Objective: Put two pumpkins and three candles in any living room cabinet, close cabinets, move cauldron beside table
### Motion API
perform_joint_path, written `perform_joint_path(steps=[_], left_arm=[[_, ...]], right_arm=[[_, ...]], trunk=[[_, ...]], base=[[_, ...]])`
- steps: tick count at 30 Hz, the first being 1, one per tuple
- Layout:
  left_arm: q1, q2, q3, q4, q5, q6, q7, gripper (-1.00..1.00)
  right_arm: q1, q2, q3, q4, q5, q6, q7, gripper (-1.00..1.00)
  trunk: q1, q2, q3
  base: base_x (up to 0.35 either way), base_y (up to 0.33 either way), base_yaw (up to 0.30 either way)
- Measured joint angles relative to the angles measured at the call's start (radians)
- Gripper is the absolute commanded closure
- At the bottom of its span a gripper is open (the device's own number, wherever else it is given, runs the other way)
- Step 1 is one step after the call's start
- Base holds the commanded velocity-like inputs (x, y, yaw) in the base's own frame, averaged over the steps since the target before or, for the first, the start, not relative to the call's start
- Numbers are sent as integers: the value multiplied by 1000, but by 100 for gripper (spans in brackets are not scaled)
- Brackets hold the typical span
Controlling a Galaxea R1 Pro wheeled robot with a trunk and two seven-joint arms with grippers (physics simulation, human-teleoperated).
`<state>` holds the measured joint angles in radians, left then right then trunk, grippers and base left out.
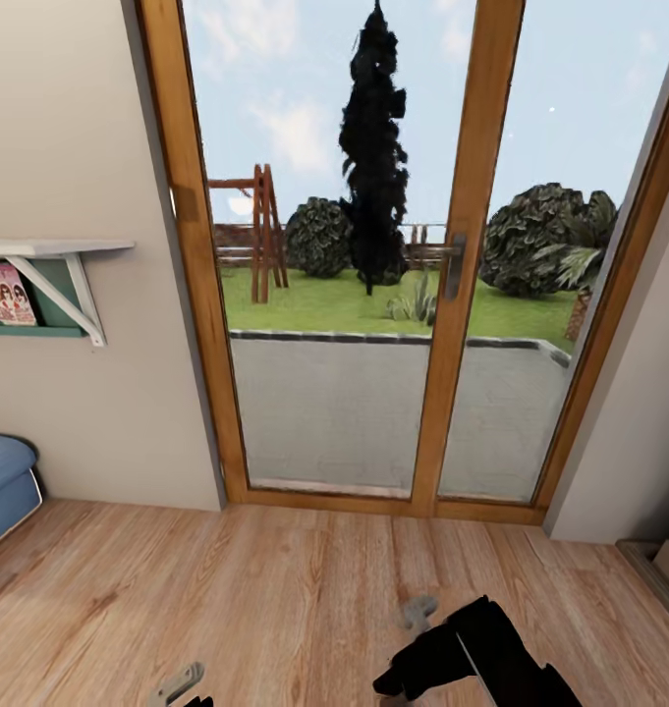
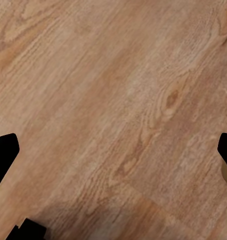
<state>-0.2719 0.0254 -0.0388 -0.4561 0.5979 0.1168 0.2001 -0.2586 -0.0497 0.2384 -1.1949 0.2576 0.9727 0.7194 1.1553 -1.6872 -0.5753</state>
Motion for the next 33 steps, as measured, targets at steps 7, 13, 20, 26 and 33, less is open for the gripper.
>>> perform_joint_path(steps=[7, 13, 20, 26, 33], left_arm=[[3, 6, 0, 0, 1, 0, -73, -100], [8, 34, 2, 12, 4, 2, -194, -100], [8, 41, 3, 32, 4, 1, -217, -100], [8, 41, 3, 32, 6, 1, -218, -100], [8, 41, 3, 32, 5, 0, -242, -100]], right_arm=[[0, -84, -80, -36, 2, 18, 122, -100], [0, -93, -93, -39, 4, 19, 128, -100], [0, -90, -84, -26, 19, -20, 91, -100], [0, -89, -83, -22, 20, -42, 60, -100], [0, -90, -86, -21, 19, -43, 59, -100]], trunk=[[27, -49, -22], [50, -91, -41], [77, -140, -63], [100, -182, -82], [127, -231, -103]], base=[[0, 0, 0], [0, 0, 0], [0, 0, 0], [0, 0, 0], [0, 0, 0]])
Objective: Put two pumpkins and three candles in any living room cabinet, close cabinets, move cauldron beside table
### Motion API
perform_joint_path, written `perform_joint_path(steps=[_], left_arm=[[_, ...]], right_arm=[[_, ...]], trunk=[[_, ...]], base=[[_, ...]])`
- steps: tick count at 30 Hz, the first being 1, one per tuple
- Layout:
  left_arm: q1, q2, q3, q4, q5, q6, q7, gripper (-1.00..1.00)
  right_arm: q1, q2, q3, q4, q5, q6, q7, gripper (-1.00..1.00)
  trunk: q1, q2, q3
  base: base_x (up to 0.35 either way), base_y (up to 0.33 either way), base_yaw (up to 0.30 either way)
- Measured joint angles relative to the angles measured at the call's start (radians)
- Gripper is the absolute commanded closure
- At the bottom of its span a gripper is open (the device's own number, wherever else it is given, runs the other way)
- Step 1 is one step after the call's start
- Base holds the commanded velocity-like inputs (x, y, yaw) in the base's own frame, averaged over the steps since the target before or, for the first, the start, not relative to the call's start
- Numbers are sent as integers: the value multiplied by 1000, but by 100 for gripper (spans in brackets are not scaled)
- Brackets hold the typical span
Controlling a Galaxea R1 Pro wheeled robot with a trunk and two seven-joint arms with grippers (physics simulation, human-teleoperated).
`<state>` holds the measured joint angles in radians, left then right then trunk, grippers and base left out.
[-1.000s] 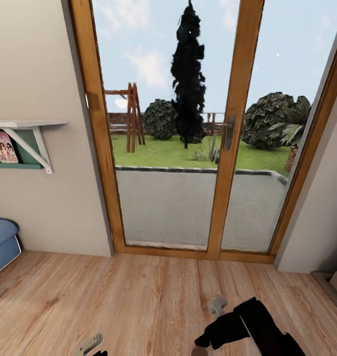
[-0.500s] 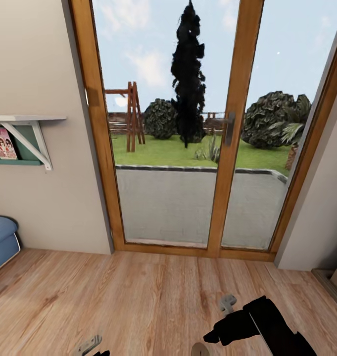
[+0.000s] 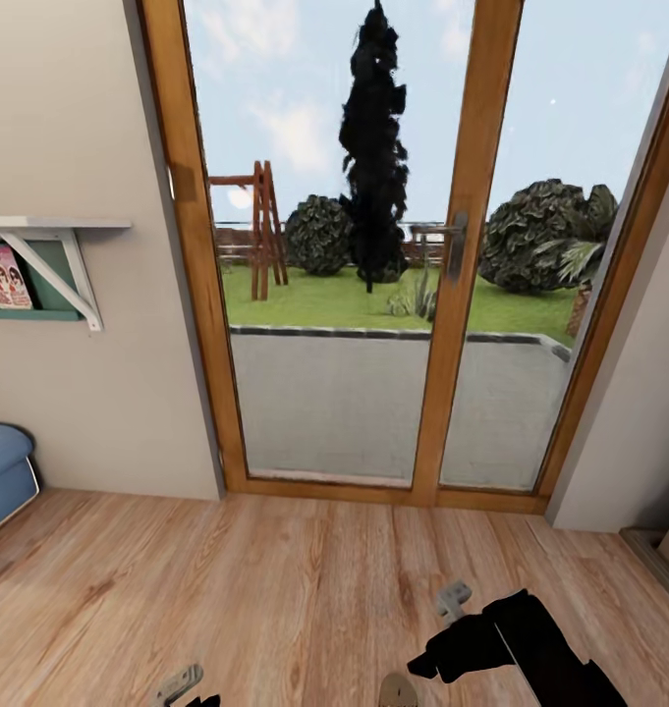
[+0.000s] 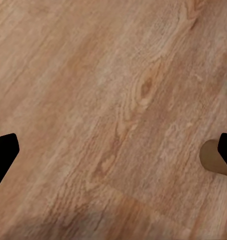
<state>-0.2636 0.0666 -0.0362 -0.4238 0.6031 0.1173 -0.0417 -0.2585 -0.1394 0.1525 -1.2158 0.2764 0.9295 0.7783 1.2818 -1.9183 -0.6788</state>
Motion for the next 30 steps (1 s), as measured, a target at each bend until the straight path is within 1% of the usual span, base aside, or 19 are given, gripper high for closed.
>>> perform_joint_path(steps=[2, 7, 8, 9, 14, 19, 23, 27, 28, 30], left_arm=[[0, 0, 0, 1, -2, 0, -27, -100], [0, 1, 0, 1, -3, 0, -41, -100], [0, 0, 0, 1, -3, 0, -42, -100], [0, 1, 0, 1, -3, 0, -43, -100], [0, 0, 0, 2, -3, 0, -42, -100], [0, 0, 0, 2, -3, 0, -42, -100], [0, 0, 0, 2, -3, -2, -42, -100], [0, 0, 0, 2, -4, -4, -40, -100], [0, 0, 0, 2, -4, -5, -39, -100], [0, 0, 0, 2, -4, -5, -39, -100]], right_arm=[[0, 0, 2, 0, 0, 0, 0, -100], [0, 3, 9, 16, 2, -9, -2, -100], [0, 4, 12, 32, 2, -21, -2, -100], [0, 6, 15, 79, 3, -49, -3, -100], [0, 7, 15, 162, 1, -76, -4, -100], [0, 6, 15, 180, 0, -80, -10, -100], [0, 6, 13, 182, -2, -82, -32, -100], [0, 5, -6, 184, -9, -90, -45, -100], [0, 4, -16, 184, -10, -91, -45, -100], [0, 2, -61, 184, -12, -93, -44, -100]], trunk=[[8, -14, -6], [27, -49, -22], [31, -56, -25], [35, -63, -28], [54, -98, -44], [73, -133, -60], [88, -161, -72], [104, -189, -85], [107, -196, -88], [115, -210, -94]], base=[[0, 0, 0], [0, 0, 0], [0, 0, 0], [0, 0, 0], [0, 0, 0], [0, 0, 0], [0, 0, 0], [0, 0, 0], [0, 0, 0], [0, 0, 0]])
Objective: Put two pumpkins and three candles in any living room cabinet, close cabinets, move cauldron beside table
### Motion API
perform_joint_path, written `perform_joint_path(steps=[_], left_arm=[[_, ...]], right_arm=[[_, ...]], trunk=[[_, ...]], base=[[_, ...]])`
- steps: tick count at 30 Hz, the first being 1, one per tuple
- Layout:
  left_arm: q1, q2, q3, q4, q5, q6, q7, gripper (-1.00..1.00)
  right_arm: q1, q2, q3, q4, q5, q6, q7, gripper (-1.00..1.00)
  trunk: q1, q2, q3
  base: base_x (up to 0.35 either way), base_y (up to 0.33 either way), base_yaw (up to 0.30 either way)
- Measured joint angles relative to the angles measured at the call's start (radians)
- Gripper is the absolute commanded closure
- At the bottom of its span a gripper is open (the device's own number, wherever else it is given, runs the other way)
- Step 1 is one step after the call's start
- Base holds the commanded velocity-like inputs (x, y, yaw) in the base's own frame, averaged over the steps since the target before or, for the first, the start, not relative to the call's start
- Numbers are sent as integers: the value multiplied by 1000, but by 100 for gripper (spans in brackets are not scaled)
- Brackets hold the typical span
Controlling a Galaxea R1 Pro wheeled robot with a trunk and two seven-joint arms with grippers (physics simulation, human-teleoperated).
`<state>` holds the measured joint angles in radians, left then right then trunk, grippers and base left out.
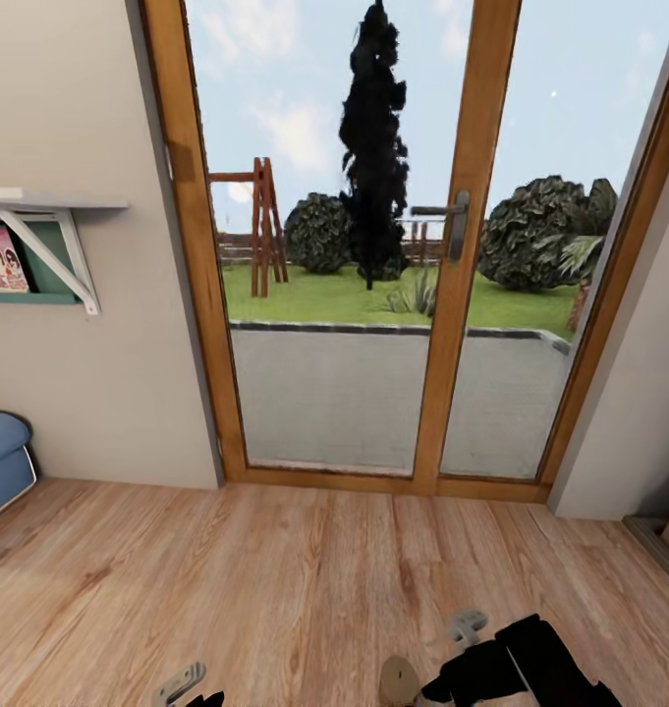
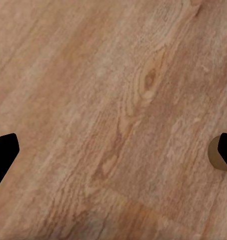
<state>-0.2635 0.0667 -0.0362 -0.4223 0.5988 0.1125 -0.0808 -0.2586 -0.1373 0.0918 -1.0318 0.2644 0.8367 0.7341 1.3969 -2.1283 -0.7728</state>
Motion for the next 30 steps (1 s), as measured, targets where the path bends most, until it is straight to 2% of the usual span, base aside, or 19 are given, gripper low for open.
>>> perform_joint_path(steps=[2, 4, 6, 30], left_arm=[[0, 0, 0, 0, 0, 0, 0, -100], [0, 0, 0, 0, 0, 0, 0, -100], [0, 0, 0, 0, 0, 0, -1, -100], [0, 0, 0, 0, -2, 0, -1, -100]], right_arm=[[0, -1, -21, 0, -1, 0, 1, -100], [0, -1, -67, -1, -2, -1, 5, -100], [0, 0, -77, -1, -3, -1, 7, -100], [0, 1, -80, -1, -3, -2, 10, -100]], trunk=[[8, -14, -6], [15, -28, -13], [23, -42, -19], [115, -210, -94]], base=[[0, 0, 0], [0, 0, 0], [0, 0, 0], [0, 0, 0]])
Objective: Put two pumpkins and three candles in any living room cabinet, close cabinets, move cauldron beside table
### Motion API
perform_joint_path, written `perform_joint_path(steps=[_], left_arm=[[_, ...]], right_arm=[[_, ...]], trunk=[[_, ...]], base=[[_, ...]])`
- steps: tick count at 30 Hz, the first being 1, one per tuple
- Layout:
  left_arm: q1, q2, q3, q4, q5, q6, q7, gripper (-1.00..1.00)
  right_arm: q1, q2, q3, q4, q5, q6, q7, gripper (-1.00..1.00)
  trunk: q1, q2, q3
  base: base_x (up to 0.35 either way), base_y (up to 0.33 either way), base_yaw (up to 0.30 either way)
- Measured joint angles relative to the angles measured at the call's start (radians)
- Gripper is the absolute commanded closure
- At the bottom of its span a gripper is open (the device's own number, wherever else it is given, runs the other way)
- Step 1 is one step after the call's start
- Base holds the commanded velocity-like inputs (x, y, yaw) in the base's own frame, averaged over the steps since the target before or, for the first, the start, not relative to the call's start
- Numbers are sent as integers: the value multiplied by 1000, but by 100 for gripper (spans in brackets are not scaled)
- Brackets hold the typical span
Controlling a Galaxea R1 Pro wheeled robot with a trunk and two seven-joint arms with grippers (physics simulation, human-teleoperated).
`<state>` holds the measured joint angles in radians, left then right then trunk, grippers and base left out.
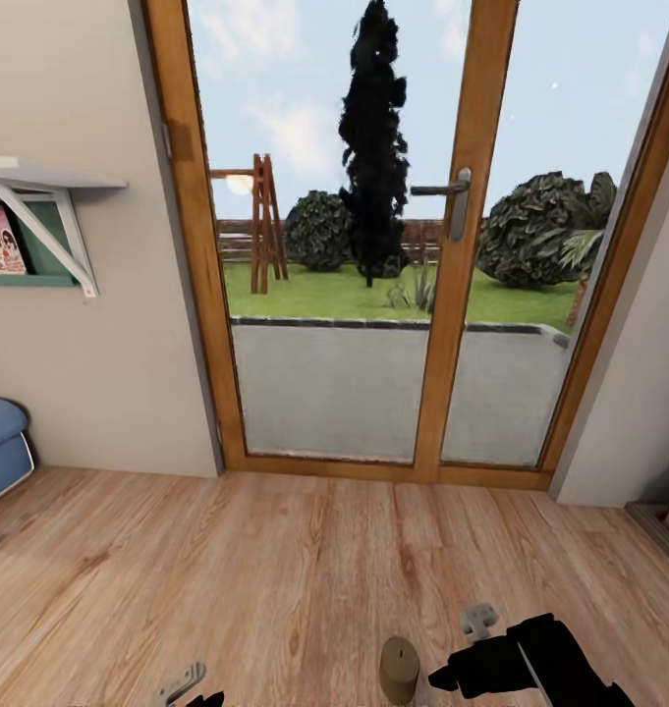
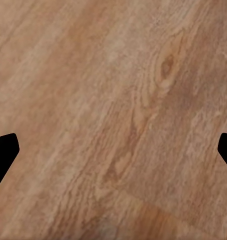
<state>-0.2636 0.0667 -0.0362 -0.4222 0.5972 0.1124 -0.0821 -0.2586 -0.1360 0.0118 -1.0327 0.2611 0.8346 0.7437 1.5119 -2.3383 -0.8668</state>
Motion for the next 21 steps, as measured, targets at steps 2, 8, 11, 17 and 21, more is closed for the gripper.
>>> perform_joint_path(steps=[2, 8, 11, 17, 21], left_arm=[[0, 0, 0, 0, 0, 0, 1, -100], [0, 1, 0, 0, 2, 1, -3, -100], [0, 23, 3, 0, 9, 2, -50, -100], [15, 104, 6, 24, 36, 2, -348, -100], [20, 178, 8, 106, 54, -4, -686, -100]], right_arm=[[0, 0, 1, 0, 0, 0, 0, -100], [0, 1, 6, 0, 1, 0, 0, -100], [0, 1, 8, 0, 1, 0, 0, -100], [0, 2, 11, 0, 5, 0, -4, -100], [0, 3, 13, 0, 8, 0, -7, -100]], trunk=[[8, -14, -6], [31, -56, -25], [42, -77, -34], [65, -119, -53], [81, -147, -66]], base=[[0, 0, 0], [0, 0, 0], [0, 0, 0], [0, 0, 0], [0, 0, 0]])
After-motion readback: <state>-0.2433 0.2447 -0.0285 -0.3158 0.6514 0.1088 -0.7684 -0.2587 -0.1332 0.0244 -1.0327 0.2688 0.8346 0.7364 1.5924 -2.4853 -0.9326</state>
